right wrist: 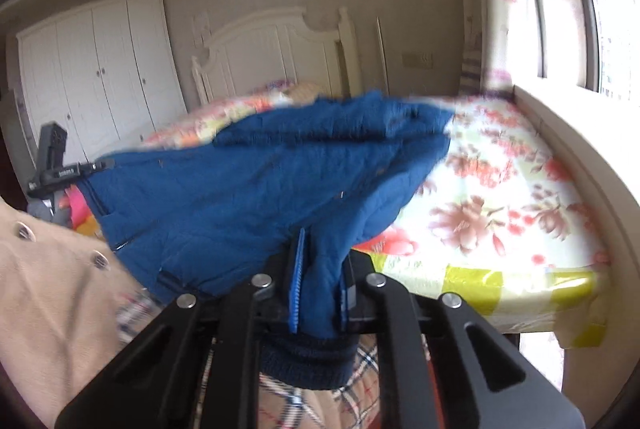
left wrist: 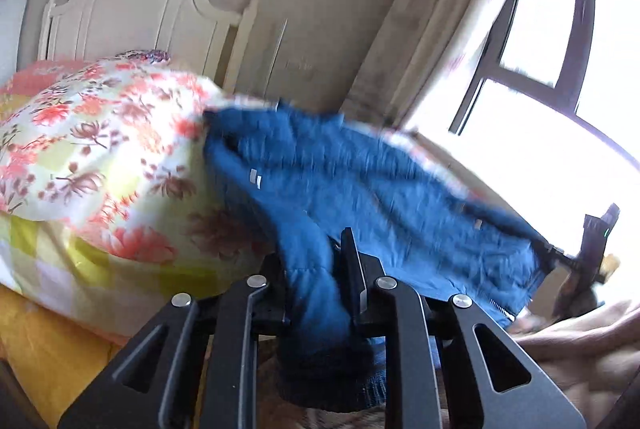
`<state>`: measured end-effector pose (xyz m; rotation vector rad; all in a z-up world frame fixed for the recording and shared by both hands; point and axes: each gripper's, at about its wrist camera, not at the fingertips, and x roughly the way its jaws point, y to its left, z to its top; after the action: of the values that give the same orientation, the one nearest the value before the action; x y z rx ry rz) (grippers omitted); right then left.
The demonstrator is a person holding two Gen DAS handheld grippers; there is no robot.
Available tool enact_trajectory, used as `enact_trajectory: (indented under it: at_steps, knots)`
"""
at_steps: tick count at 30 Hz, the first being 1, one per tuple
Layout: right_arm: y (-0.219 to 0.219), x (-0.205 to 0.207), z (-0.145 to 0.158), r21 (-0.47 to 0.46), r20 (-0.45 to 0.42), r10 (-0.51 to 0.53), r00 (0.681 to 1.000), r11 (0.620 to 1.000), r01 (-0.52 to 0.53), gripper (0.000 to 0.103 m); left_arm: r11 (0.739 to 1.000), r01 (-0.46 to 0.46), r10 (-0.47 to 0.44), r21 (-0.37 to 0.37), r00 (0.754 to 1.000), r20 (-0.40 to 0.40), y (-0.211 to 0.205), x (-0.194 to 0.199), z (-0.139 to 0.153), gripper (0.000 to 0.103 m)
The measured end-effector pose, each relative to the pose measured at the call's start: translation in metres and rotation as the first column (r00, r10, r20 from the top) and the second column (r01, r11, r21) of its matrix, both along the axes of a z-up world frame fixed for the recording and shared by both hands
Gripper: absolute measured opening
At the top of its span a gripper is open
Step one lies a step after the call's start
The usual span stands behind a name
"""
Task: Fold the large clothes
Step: 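Carry the held hem over the jacket toward the collar with both grippers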
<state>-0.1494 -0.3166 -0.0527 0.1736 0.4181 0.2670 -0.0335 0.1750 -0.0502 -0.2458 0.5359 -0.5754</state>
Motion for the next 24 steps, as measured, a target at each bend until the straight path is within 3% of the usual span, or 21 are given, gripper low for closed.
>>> enact_trajectory:
  at_steps: [3,5,9,11,14,16,17,18,20,21,22,23,24]
  knots:
    - [-0.003,0.010,0.028,0.045,0.088,-0.015,0.996,0.999,0.011,0.012,0.997,0.003,0.000,-0.079,1.000,0.032,0.007,0.018,0.024,0.018]
    - [0.004,0.046,0.052,0.004,0.120,-0.015,0.993,1.000,0.015,0.012,0.995,0.020,-0.014,-0.098,0.998,0.059,-0.004,0.040,0.039,0.018]
    - [0.012,0.139,0.095,-0.041,0.115,-0.039,0.993,0.998,0.044,0.012,0.998,0.012,-0.007,-0.065,0.997,0.071,-0.041,0.130,0.081,0.018]
    - [0.004,0.207,0.114,-0.029,0.070,-0.105,0.992,0.994,0.107,0.012,0.996,-0.034,0.037,-0.085,0.999,0.031,-0.048,0.182,0.097,0.019]
    - [-0.017,0.311,0.114,0.024,-0.091,-0.160,0.983,0.986,0.163,0.016,0.988,-0.115,0.102,-0.099,0.987,-0.127,-0.053,0.297,0.107,0.020]
    - [-0.046,0.368,0.092,0.162,-0.233,-0.151,0.961,0.968,0.192,0.021,0.982,-0.135,0.095,-0.135,0.958,-0.271,-0.046,0.352,0.094,0.023]
    - [-0.061,0.385,0.079,0.249,-0.280,-0.134,0.951,0.946,0.207,0.033,0.975,-0.156,0.086,-0.160,0.923,-0.375,-0.038,0.386,0.077,0.024]
    - [-0.073,0.391,0.069,0.303,-0.278,-0.138,0.950,0.926,0.224,0.058,0.968,-0.172,0.084,-0.180,0.905,-0.417,-0.031,0.399,0.064,0.025]
    - [-0.085,0.390,0.063,0.301,-0.221,-0.187,0.957,0.920,0.250,0.088,0.960,-0.184,0.076,-0.213,0.898,-0.434,-0.018,0.415,0.044,0.030]
    - [-0.094,0.390,0.057,0.291,-0.207,-0.196,0.959,0.923,0.251,0.088,0.960,-0.207,0.113,-0.190,0.904,-0.412,-0.009,0.420,0.040,0.045]
    - [-0.101,0.392,0.051,0.269,-0.224,-0.209,0.952,0.926,0.266,0.087,0.961,-0.221,0.140,-0.168,0.908,-0.395,-0.001,0.425,0.037,0.072]
    - [-0.105,0.394,0.046,0.239,-0.239,-0.219,0.946,0.931,0.276,0.086,0.961,-0.228,0.155,-0.156,0.913,-0.378,0.007,0.429,0.035,0.080]
    - [-0.107,0.399,0.039,0.162,-0.262,-0.235,0.936,0.945,0.283,0.084,0.964,-0.234,0.174,-0.128,0.915,-0.363,0.012,0.431,0.033,0.082]
